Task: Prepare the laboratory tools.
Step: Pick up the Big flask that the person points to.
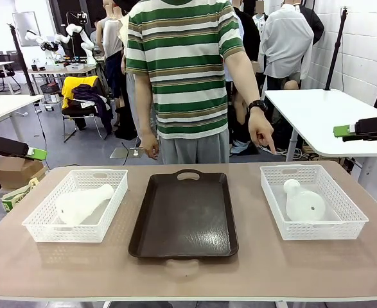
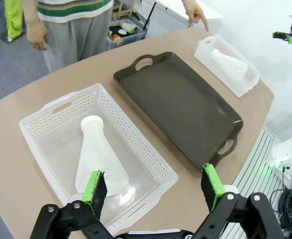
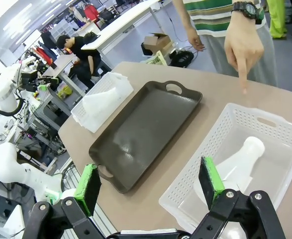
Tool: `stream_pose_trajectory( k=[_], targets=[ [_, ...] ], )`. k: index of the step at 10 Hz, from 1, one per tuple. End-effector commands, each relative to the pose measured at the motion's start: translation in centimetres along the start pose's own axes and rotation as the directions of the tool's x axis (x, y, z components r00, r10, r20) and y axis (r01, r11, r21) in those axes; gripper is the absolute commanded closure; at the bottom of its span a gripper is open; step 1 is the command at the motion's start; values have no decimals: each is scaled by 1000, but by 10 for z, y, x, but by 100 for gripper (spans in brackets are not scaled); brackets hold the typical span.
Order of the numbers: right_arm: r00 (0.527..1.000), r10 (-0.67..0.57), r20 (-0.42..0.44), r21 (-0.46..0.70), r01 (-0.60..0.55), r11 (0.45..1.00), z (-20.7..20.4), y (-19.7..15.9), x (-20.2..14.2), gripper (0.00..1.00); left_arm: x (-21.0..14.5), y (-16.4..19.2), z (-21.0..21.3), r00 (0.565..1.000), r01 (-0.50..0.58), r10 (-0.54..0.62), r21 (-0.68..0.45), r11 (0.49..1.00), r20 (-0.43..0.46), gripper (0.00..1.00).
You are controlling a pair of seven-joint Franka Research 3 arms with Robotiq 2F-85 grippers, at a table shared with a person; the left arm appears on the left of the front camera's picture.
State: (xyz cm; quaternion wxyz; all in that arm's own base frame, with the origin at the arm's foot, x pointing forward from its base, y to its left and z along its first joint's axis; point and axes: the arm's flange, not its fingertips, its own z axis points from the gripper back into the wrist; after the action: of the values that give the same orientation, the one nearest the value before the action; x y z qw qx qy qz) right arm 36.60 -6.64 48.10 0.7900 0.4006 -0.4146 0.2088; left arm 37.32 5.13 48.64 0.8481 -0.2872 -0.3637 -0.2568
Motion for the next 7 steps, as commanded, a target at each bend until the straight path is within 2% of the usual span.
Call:
stream_pose_trajectory(
  k=[1,6,7],
  targets=[
    [999,16,36,12,-17,1000,-6,-4,1,0,-1,4,-2,1000,19,-19,-16,1000,25,0],
    [999,16,36,12,-17,1000,-6,-4,1,0,-1,4,-2,1000,19,-19,-16,1000,25,0],
    [1000,0,-1,0,0,1000,0,0,0,0,-1,4,-2,1000,19,-19,-16,1000,25,0]
  ],
)
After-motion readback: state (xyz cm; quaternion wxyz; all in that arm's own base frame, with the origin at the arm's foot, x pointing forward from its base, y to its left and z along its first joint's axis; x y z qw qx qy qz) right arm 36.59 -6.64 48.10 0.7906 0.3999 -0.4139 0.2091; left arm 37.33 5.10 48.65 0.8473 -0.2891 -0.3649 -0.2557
